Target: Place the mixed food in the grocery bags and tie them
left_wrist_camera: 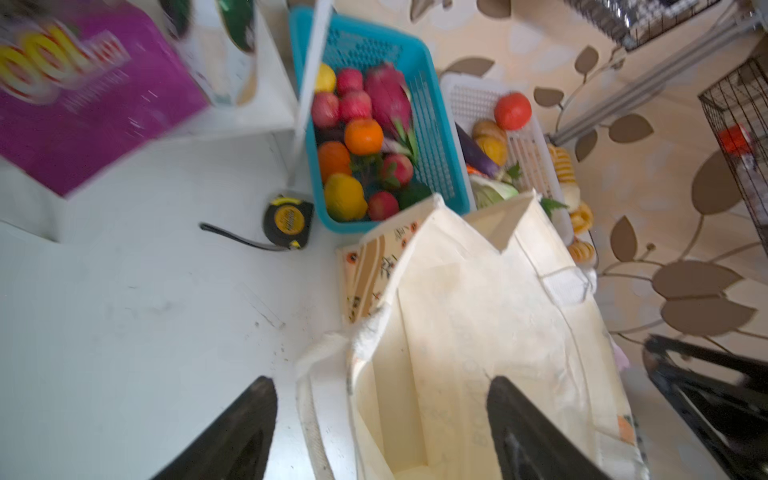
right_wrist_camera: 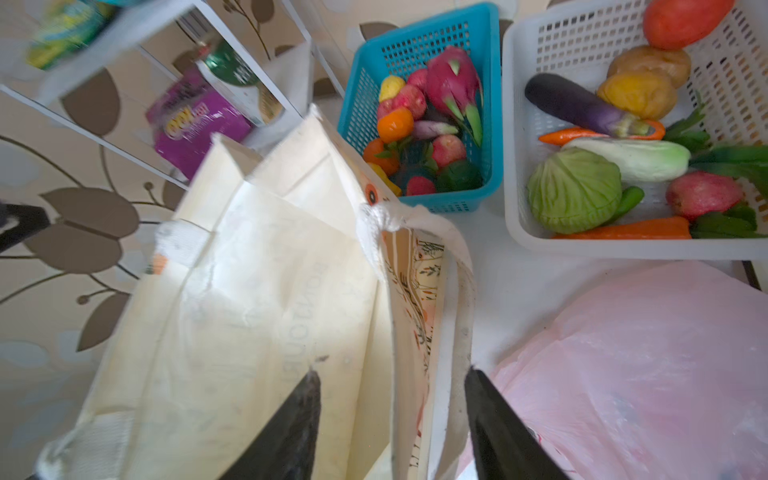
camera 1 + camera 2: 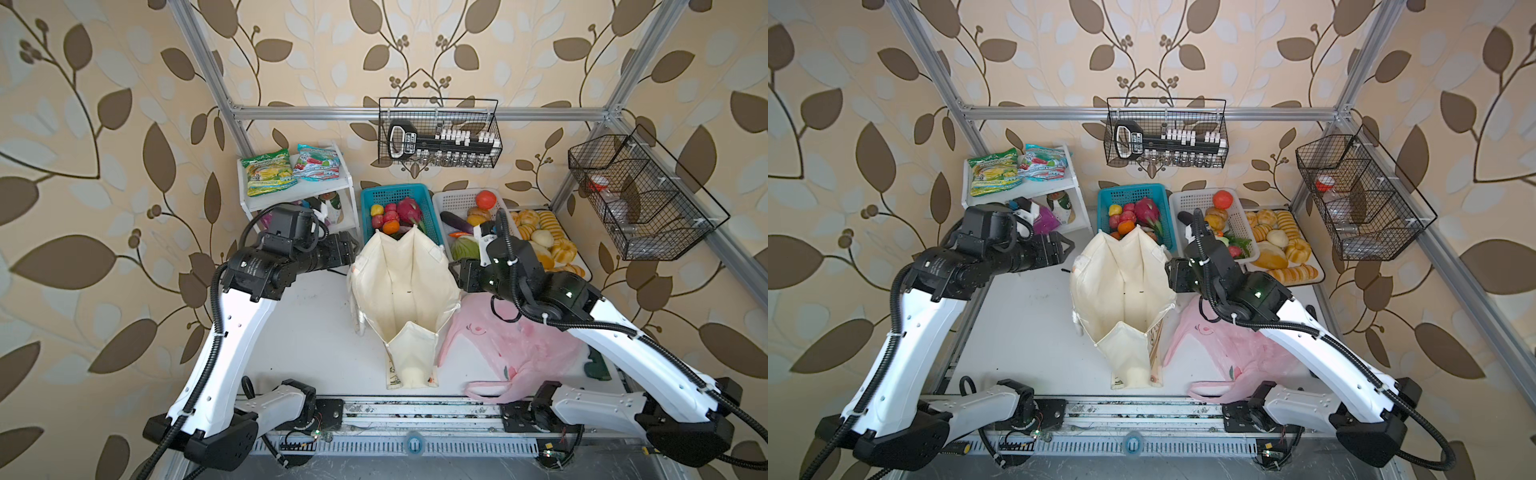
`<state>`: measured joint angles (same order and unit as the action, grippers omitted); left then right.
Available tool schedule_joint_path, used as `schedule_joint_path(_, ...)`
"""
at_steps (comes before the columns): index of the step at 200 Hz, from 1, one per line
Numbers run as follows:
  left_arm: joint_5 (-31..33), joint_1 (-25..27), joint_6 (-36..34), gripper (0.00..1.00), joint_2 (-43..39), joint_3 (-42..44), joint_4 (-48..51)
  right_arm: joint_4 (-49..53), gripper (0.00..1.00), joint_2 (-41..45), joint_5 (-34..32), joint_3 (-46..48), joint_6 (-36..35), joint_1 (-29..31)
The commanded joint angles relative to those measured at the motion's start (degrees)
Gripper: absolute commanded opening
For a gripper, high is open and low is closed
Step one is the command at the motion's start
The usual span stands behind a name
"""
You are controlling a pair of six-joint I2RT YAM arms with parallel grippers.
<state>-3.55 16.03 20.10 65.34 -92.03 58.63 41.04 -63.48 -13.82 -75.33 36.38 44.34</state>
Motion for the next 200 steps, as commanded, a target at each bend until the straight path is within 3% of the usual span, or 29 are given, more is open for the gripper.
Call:
schedule_joint_path(1,17.64,-0.56,-9.23,0.86,-0.09,-2.77,-2.81,-5.19,0.57,4.76,-0.39,3.91,0.77,-0.13)
schedule_joint_path(15,22.71,-0.56,-14.46,0.89,-0.17,-0.14,-7.67,-7.39,0.57,7.41,-1.46,7.81,1.44,-0.13)
schedule_joint_path(31,23.94,-0.56,-18.82,0.92,-1.72,8.12,-18.41,-9.81,0.57,10.34,-2.71,11.76,2.55,-0.13)
schedule_joint_path(68,21.39,-1.1,-24.67,0.96,-3.64,29.91,-46.46,-11.52,0.58,13.48,-3.05,15.42,3.88,-0.13)
schedule_joint_path(104,18.18,-2.34,-29.61,0.98,0.91,39.64,-65.95,-9.5,0.58,14.62,-3.95,15.91,4.53,-0.13)
schedule_joint_path(146,18.08,-6.68,-24.4,0.98,8.0,43.87,-82.24,-8.27,0.58,17.11,-5.95,17.14,4.91,-0.13)
schedule_joint_path(174,14.37,-8.88,-22.16,0.96,11.88,45.69,-92.12,-7.62,0.58,18.74,-7.35,18.51,5.17,-0.06)
schedule_joint_path(200,12.83,-10.26,-20.07,0.95,15.7,45.23,-96.61,-7.02,0.58,19.45,-8.35,19.26,5.39,-0.11)
